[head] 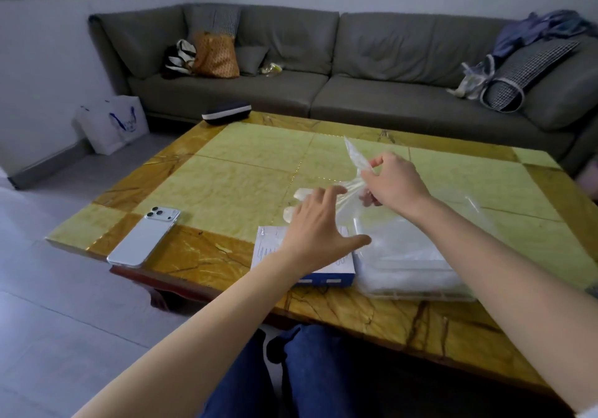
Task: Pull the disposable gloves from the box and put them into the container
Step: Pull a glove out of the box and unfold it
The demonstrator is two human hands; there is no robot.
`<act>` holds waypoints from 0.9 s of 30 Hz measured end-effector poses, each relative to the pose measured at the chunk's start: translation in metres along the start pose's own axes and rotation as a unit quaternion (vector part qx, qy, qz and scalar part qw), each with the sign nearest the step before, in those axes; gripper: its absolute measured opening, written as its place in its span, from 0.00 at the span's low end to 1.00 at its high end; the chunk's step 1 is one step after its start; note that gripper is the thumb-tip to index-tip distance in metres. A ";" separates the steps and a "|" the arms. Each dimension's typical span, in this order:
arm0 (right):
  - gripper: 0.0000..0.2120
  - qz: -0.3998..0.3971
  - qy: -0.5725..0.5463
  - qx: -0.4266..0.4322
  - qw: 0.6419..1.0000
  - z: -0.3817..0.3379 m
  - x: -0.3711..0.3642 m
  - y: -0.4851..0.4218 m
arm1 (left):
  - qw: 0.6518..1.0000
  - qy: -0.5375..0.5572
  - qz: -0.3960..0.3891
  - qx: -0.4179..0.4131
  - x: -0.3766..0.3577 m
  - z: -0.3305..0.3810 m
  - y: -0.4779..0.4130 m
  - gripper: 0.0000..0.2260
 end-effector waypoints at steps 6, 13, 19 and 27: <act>0.18 -0.069 -0.156 -0.016 0.985 0.000 0.015 0.009 | 0.996 0.090 0.004 0.024 0.010 0.008 -0.020 0.07; 0.38 -0.187 -0.105 0.129 0.968 0.007 0.030 0.015 | 0.961 0.166 -0.222 0.001 0.045 0.014 -0.034 0.07; 0.10 -0.283 -0.142 0.106 0.943 0.017 0.013 0.024 | 0.956 0.189 -0.226 0.010 0.062 0.016 -0.041 0.10; 0.16 -0.260 -0.140 0.081 0.952 0.036 0.018 0.022 | 0.965 0.168 -0.196 0.036 0.056 0.002 -0.054 0.10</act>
Point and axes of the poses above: each hand's wrist, its own y-axis away from the middle knuckle, its own x-axis out of the back of the hand, z = x × y, the point moved 2 cm from there along -y, towards the middle knuckle, and after that the axes turned 11 degrees about x, right-handed, at the moved point
